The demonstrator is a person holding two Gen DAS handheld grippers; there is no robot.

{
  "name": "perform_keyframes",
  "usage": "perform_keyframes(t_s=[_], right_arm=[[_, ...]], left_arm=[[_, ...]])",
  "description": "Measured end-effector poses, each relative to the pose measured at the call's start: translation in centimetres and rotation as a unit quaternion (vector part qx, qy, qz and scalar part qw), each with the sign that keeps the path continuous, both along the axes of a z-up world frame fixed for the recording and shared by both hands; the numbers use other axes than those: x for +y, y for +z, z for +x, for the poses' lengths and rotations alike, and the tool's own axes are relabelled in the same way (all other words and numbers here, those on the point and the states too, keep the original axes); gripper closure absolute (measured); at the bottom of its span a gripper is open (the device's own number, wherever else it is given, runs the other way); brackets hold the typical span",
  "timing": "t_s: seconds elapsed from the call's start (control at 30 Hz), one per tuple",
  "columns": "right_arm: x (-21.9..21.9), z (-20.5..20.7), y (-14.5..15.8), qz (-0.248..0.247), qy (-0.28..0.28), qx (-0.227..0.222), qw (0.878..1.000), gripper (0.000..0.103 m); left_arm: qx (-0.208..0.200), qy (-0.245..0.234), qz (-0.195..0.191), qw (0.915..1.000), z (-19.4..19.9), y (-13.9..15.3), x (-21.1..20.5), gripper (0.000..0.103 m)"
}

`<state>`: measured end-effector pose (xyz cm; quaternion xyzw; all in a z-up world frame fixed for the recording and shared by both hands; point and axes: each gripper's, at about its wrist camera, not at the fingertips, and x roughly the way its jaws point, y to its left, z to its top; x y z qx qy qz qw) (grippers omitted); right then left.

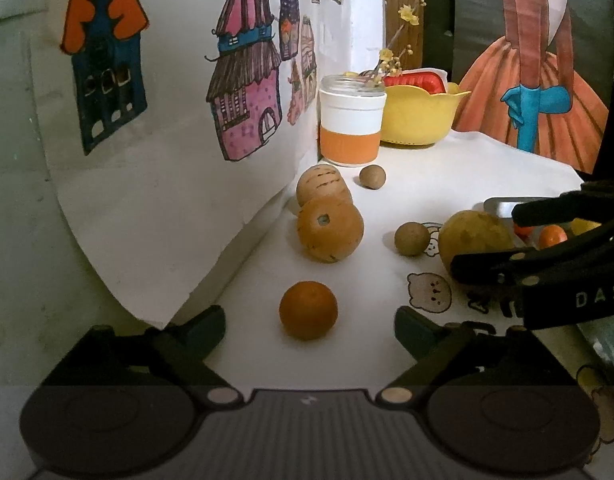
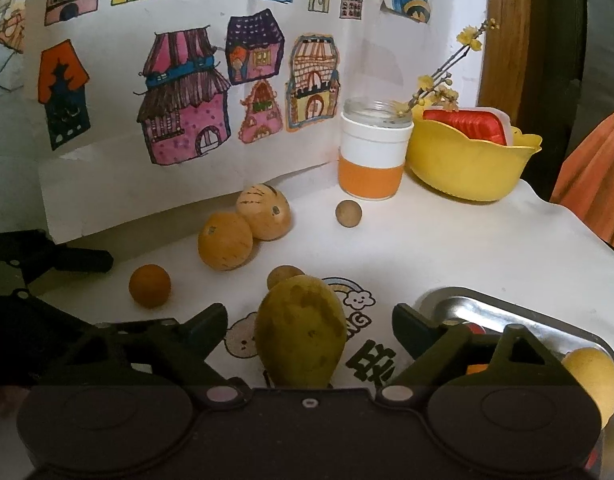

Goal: Organize fruits
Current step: 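Grasp the yellow-brown potato with the right tool while the left tool grasps the small orange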

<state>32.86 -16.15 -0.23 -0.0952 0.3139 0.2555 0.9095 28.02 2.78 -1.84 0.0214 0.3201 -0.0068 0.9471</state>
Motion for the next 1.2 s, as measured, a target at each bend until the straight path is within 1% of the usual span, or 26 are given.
perform_keyframes(t_s=[0.33,0.5,0.53,0.63,0.7,0.83,0.87,0.9,0.97,1.2], right_arm=[[0.3,0.4,-0.5,-0.005,0.002,0.005,1.000,0.023],[0.7,0.5,-0.8,-0.004,0.006,0.009,1.000,0.031],[0.8,0.5,-0.9,-0.003,0.007,0.009,1.000,0.032],[0.9,0.6,-1.0,-0.002,0.008,0.010,1.000,0.036],[1.0,0.7,-1.2,-0.001,0.007,0.014,1.000,0.041],[1.1,0.6,-1.6,0.001,0.003,0.020,1.000,0.043],[1.1,0.6,-1.6,0.000,0.002,0.018,1.000,0.045],[1.1,0.5,-1.7,-0.001,0.000,0.016,1.000,0.047],[1.0,0.5,-1.7,0.000,-0.002,0.016,1.000,0.048],[0.3,-0.5,-1.5,0.017,-0.001,0.024,1.000,0.049]], left_arm=[[0.004,-0.006,-0.011,0.9999,0.4,-0.2,0.0,0.027],[0.002,-0.001,-0.014,0.9999,0.5,-0.2,0.2,0.036],[0.001,0.001,-0.016,0.9999,0.5,-0.1,0.3,0.040],[-0.001,0.005,-0.019,0.9998,0.5,-0.1,0.5,0.044],[-0.001,0.007,-0.019,0.9998,0.5,-0.1,0.5,0.048],[-0.002,0.008,-0.018,0.9998,0.4,0.0,0.4,0.059],[-0.001,0.008,-0.019,0.9998,0.4,0.0,0.4,0.064],[0.000,0.008,-0.020,0.9998,0.4,0.0,0.4,0.065],[-0.001,0.010,-0.019,0.9998,0.3,0.0,0.3,0.068],[0.003,0.001,-0.022,0.9998,-0.5,0.1,-0.4,0.069]])
